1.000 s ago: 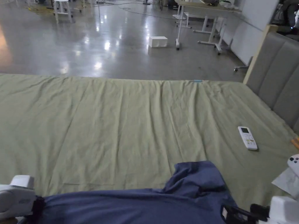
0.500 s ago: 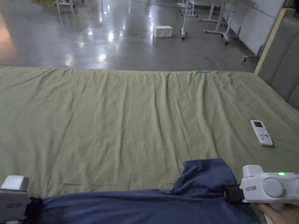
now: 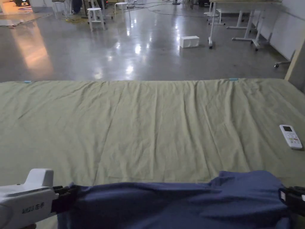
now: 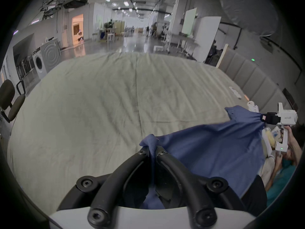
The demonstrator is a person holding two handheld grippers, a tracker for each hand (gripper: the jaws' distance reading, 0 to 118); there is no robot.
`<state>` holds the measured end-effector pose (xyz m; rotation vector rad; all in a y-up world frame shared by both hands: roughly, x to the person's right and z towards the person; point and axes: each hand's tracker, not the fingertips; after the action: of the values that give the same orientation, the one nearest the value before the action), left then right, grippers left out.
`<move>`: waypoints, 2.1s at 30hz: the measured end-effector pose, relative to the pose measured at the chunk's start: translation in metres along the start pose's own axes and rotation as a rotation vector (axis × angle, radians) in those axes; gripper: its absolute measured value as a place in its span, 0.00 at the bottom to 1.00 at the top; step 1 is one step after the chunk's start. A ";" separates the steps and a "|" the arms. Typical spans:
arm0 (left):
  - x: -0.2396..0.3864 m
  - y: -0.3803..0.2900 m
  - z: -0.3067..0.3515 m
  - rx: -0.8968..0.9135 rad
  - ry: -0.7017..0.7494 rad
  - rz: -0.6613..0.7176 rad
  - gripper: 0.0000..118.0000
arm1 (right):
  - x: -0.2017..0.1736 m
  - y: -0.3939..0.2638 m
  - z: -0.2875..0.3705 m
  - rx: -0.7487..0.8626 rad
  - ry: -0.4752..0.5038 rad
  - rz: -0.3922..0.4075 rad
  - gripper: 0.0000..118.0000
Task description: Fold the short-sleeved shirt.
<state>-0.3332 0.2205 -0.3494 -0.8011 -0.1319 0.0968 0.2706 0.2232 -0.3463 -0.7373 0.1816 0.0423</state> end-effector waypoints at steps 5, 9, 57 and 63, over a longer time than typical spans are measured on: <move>-0.019 -0.080 0.060 0.012 -0.031 0.034 0.06 | -0.017 -0.070 0.071 -0.002 0.000 -0.095 0.02; -0.046 -0.135 0.055 -0.071 -0.049 0.156 0.06 | -0.017 -0.124 0.084 -0.066 0.007 -0.226 0.02; 0.133 -0.154 0.278 0.680 0.239 -0.261 0.00 | -0.194 -0.110 0.234 0.534 -0.084 0.077 0.00; 0.134 -0.150 0.275 0.669 0.217 -0.264 0.00 | -0.202 -0.106 0.236 0.550 -0.052 0.069 0.00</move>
<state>-0.2380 0.3295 -0.0407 -0.1191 0.0052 -0.1902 0.1181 0.3082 -0.0682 -0.1813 0.1588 0.0738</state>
